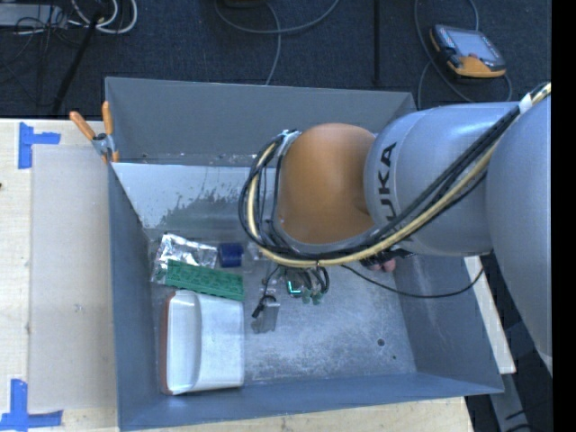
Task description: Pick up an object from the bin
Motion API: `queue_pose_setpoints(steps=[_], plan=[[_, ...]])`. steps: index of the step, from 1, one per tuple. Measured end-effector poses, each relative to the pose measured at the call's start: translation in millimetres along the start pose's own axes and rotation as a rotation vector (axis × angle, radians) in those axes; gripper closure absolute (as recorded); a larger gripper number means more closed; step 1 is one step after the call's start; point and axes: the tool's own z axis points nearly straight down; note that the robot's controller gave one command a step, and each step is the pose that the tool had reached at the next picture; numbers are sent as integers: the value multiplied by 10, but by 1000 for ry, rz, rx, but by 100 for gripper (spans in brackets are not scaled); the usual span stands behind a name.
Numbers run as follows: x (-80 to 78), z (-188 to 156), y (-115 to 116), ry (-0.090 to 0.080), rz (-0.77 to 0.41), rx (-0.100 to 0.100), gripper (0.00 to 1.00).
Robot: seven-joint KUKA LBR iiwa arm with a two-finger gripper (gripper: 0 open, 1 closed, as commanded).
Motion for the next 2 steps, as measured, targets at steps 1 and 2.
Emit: queue_pose_setpoints(steps=[1, 2], plan=[[-372, 825, 396, -5, -139, 1, 0], [-460, 732, 403, -41, -130, -7, 100]])
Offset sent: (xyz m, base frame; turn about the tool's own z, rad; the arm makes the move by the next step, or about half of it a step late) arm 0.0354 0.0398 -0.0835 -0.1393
